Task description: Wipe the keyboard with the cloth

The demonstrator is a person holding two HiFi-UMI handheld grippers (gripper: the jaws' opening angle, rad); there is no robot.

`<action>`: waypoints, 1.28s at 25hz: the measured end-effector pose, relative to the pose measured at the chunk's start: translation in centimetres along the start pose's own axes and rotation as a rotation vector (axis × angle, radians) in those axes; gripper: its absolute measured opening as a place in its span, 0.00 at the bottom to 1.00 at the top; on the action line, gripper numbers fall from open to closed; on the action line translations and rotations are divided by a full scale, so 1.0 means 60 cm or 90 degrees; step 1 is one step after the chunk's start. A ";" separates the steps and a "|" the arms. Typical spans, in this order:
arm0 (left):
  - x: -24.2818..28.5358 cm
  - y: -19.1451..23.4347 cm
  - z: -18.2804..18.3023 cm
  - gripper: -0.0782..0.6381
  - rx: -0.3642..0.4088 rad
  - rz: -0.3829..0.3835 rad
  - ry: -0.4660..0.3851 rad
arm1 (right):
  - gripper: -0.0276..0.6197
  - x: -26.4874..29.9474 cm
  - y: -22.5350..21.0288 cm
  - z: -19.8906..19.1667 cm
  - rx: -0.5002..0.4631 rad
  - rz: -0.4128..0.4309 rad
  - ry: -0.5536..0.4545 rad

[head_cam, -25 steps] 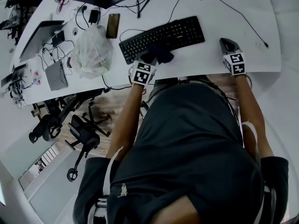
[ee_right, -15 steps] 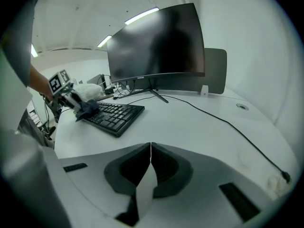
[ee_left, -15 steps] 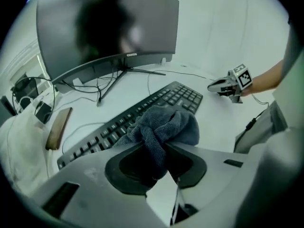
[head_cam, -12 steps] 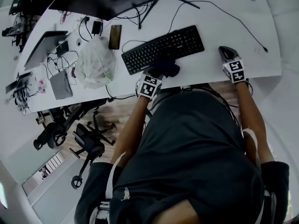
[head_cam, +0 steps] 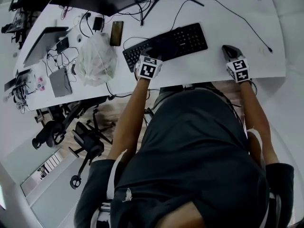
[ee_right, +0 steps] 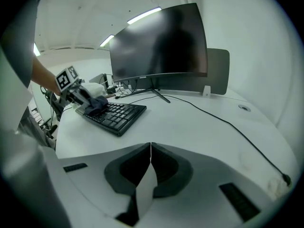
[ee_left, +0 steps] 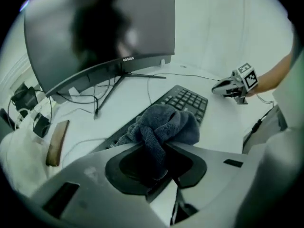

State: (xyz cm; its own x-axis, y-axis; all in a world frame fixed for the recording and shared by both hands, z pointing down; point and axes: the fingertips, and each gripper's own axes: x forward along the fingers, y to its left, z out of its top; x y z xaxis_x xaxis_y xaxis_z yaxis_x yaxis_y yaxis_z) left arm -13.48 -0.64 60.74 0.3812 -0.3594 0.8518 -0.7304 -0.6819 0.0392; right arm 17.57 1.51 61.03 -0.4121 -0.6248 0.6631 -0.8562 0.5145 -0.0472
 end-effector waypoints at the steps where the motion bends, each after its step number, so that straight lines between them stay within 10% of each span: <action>1: -0.008 -0.026 -0.018 0.24 -0.013 -0.017 0.004 | 0.06 0.000 0.000 0.002 0.000 0.000 -0.004; 6: -0.027 -0.132 -0.062 0.24 0.022 -0.082 0.030 | 0.06 -0.004 -0.004 0.007 -0.006 -0.003 -0.011; 13: 0.012 0.004 0.083 0.24 -0.019 -0.012 -0.034 | 0.06 -0.006 -0.002 0.002 -0.013 0.002 -0.001; 22: -0.015 -0.163 -0.069 0.24 0.022 -0.124 0.053 | 0.06 -0.004 -0.002 0.005 -0.007 0.004 -0.016; 28: -0.006 -0.047 0.088 0.24 0.003 -0.030 -0.062 | 0.06 -0.008 -0.001 0.004 -0.018 0.007 -0.004; 32: 0.032 -0.023 0.078 0.24 0.006 -0.039 -0.012 | 0.06 -0.004 0.003 0.002 -0.014 0.010 -0.005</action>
State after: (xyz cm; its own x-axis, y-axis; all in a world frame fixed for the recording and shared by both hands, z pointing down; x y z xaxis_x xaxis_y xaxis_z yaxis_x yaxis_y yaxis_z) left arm -9.09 -3.33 59.87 0.4361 -0.3282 0.8379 -0.6997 -0.7092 0.0864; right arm 17.49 1.68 60.80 -0.4276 -0.6213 0.6566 -0.8427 0.5369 -0.0407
